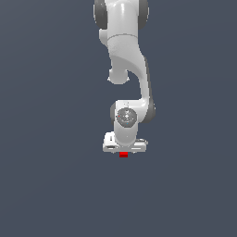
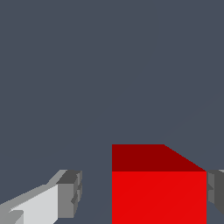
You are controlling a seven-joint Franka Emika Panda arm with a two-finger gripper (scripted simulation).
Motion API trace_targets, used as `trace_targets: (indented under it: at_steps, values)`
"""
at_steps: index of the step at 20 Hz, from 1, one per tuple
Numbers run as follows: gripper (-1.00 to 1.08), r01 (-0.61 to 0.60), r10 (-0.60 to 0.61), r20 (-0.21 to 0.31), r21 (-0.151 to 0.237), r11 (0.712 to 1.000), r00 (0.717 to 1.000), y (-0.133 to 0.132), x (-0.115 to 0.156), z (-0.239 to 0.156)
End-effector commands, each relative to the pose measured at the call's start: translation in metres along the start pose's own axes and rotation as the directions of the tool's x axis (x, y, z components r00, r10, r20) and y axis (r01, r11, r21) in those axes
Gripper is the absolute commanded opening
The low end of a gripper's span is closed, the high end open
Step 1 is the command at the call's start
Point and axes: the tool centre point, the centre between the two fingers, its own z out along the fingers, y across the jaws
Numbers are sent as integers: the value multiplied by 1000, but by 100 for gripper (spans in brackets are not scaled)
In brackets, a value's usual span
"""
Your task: Lift up the red cube by 0.2 meters.
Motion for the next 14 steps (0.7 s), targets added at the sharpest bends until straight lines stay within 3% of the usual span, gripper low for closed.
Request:
trace_targets:
  at_steps: [1,14]
  values:
    - [-100,0,0,-1,0,1000,1000,0,1,0]
    - [-100,0,0,-1,0,1000,1000,0,1,-3]
